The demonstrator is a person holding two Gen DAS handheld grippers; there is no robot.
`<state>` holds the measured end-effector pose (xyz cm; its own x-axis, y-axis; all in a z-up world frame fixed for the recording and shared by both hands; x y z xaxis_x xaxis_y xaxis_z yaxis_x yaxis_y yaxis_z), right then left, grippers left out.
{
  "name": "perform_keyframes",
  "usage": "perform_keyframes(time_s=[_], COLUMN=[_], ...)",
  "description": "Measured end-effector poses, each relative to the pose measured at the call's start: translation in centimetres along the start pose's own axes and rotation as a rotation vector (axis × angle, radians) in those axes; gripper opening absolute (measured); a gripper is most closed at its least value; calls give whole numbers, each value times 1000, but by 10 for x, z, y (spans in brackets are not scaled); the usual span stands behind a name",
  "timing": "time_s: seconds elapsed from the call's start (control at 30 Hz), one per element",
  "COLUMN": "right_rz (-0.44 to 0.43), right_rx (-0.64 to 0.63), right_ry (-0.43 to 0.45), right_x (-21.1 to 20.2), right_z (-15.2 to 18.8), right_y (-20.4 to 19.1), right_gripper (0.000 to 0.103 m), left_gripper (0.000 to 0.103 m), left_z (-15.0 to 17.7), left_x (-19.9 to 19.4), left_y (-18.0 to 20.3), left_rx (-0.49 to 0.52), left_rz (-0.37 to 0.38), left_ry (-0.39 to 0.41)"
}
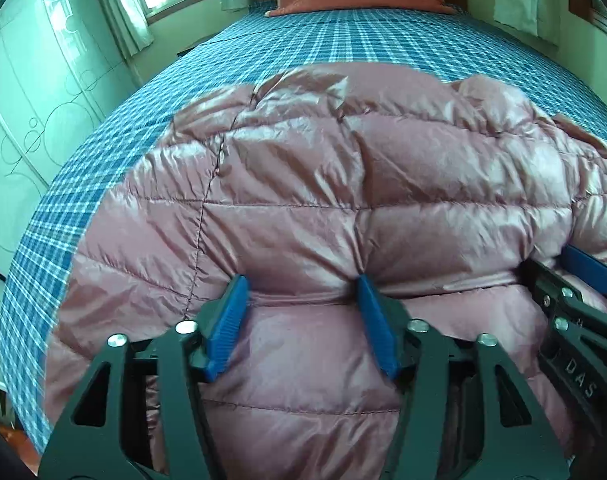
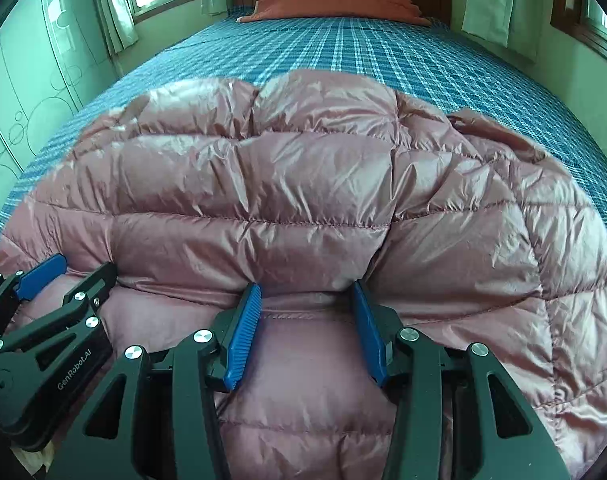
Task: Fold large clothes
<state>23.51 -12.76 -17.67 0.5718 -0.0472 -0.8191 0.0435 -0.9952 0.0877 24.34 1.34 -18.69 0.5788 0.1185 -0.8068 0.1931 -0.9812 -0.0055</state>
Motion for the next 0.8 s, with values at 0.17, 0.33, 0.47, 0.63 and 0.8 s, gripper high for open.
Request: perform_keyframes(time_s=[0.17,0.33,0.47,0.63,0.8], right_rz=[3,0,-1,-1,14], right_rx=[21,16,5,11,9], right_ry=[84,72,28,6,25], right_x=[-25,-6,21,44,48], right_z=[-28,-49,-48,-39,-35], right_y=[8,8,7,5,1], right_gripper=[47,47,47,47,48], left_gripper=[47,47,47,49,49], left_z=[-28,-54,-50,-41,-36], left_x=[-30,-10,18,37,42], left_y=[-6,1,5,6,7], left_rx=[-37,-43,-47,-39,-43], left_rz=[31,5,-18,-28,-31], left_ry=[91,85,34,30,44])
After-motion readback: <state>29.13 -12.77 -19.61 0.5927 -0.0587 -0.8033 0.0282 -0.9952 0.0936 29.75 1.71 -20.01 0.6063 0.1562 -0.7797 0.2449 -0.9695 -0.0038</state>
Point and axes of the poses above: each gripper's, at about its wrist camera, not at the fingertips, and x roughly the way its jaws point, y to its right, z to its underside, the point moved 4 cm from there along x, roughly the way its jaws point, and after that the axes turned 14 degrees about -x, right-handed, at the moved point
